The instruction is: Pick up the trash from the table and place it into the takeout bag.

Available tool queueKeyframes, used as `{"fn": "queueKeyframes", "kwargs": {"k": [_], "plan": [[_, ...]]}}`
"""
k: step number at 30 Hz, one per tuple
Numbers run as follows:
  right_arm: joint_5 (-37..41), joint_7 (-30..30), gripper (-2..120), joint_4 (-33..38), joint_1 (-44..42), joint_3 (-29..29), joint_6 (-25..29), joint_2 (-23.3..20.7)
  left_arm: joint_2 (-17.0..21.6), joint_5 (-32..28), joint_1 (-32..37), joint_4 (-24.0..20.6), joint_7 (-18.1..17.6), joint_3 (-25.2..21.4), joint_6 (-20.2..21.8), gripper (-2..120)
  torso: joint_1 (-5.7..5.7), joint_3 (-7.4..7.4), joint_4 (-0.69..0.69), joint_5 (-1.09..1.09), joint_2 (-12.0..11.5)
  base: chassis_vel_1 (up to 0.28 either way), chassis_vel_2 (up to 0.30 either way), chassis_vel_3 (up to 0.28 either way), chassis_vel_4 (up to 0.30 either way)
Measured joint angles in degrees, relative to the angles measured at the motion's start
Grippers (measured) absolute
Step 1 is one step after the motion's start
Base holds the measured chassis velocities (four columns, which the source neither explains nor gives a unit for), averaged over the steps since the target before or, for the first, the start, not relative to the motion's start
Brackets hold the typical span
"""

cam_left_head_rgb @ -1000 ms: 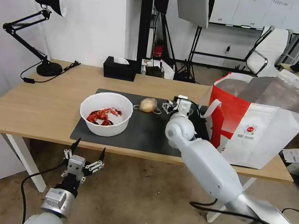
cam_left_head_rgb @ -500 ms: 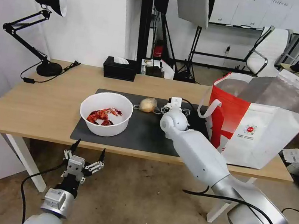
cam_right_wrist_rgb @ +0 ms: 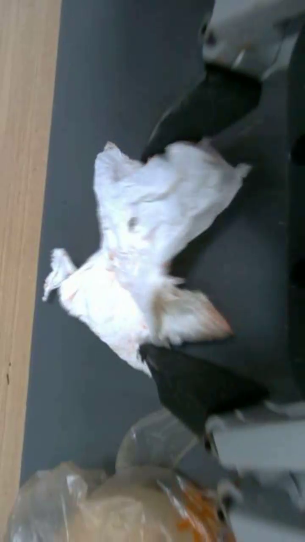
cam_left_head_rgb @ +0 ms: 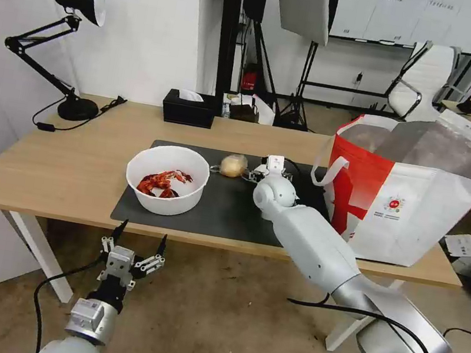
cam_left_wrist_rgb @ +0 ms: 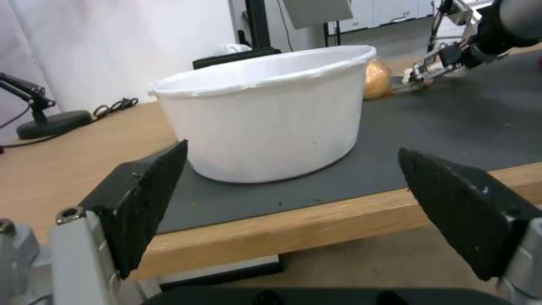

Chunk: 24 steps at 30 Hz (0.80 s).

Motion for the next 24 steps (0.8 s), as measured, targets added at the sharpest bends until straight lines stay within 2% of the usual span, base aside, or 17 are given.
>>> {"fn": "queueKeyframes", "kwargs": {"k": [1, 4, 5, 8, 9, 12, 13, 16, 17, 19, 20, 22, 24], "plan": [[0.0, 0.0, 81, 0.0, 0.0, 0.0, 0.0, 0.0, 0.0, 0.0, 0.0, 0.0, 0.0, 0.0, 0.0, 100, 0.0, 0.0, 0.0, 0.0, 0.0, 0.0, 0.0, 0.0, 0.0], [1.0, 1.0, 66, 1.2, -0.6, 0.0, 0.0, -0.5, -0.1, 0.0, 0.1, 0.0, 0.0, 0.0, -0.2, 100, 0.0, 0.0, -0.01, 0.0, 0.0, 0.0, 0.0, 0.0, 0.0], [1.0, 1.0, 66, 1.2, -0.6, 0.0, 0.0, -0.5, -0.1, 0.0, 0.1, 0.0, 0.0, 0.0, -0.2, 100, 0.0, 0.0, -0.01, 0.0, 0.0, 0.0, 0.0, 0.0, 0.0], [2.2, 2.2, 52, 1.9, -1.0, 0.2, -0.1, -0.7, -0.1, 0.0, 0.1, 0.0, 0.0, 0.1, -0.3, 100, 0.0, -0.01, 0.0, 0.0, 0.0, 0.0, 0.0, 0.0, 0.0], [2.2, 2.2, 52, 1.9, -1.0, 0.2, -0.1, -0.7, -0.1, 0.0, 0.1, 0.0, 0.0, 0.1, -0.3, 100, 0.0, -0.01, 0.0, 0.0, 0.0, 0.0, 0.0, 0.0, 0.0], [2.5, 2.4, 38, 2.2, -1.3, 0.2, 0.2, -0.9, -0.1, 0.1, 0.1, 0.0, 0.0, 0.1, -0.4, 100, -0.01, 0.0, 0.01, 0.0, 0.0, 0.0, 0.0, 0.0, 0.0], [2.5, 2.4, 38, 2.2, -1.3, 0.2, 0.2, -0.9, -0.1, 0.1, 0.1, 0.0, 0.0, 0.1, -0.4, 100, -0.01, 0.0, 0.01, 0.0, 0.0, 0.0, 0.0, 0.0, 0.0], [2.1, 1.9, 23, 2.8, -1.6, 0.2, 1.9, -1.5, -0.2, 0.1, 0.1, 0.0, 0.0, 0.2, -0.5, 100, 0.0, 0.02, -0.03, 0.0, 0.0, 0.0, 0.0, 0.0, 0.0], [2.1, 1.9, 23, 2.8, -1.6, 0.2, 1.9, -1.5, -0.2, 0.1, 0.1, 0.0, 0.0, 0.2, -0.5, 100, 0.0, 0.02, -0.03, 0.0, 0.0, 0.0, 0.0, 0.0, 0.0], [1.3, 0.7, 13, 3.4, -2.1, 0.2, 3.7, -2.1, -0.2, 0.1, 0.1, 0.0, 0.0, 0.3, -0.6, 100, 0.01, 0.03, -0.06, 0.0, 0.0, 0.0, 0.0, 0.0, 0.0], [1.3, 0.7, 13, 3.4, -2.1, 0.2, 3.7, -2.1, -0.2, 0.1, 0.1, 0.0, 0.0, 0.3, -0.6, 100, 0.01, 0.03, -0.06, 0.0, 0.0, 0.0, 0.0, 0.0, 0.0], [1.0, -0.6, 3, 5.0, -2.8, 0.5, 5.5, -3.0, -0.2, 0.1, 0.0, 0.0, 0.0, 0.4, -0.6, 100, 0.01, 0.03, -0.05, 0.0, 0.0, 0.0, 0.0, 0.0, 0.0], [0.9, -1.5, 0, 6.6, -3.4, 0.7, 6.9, -3.8, -0.2, 0.1, 0.0, 0.0, 0.0, 0.4, -0.6, 100, 0.01, 0.03, -0.02, 0.0, 0.0, 0.0, 0.0, 0.0, 0.0]]}}
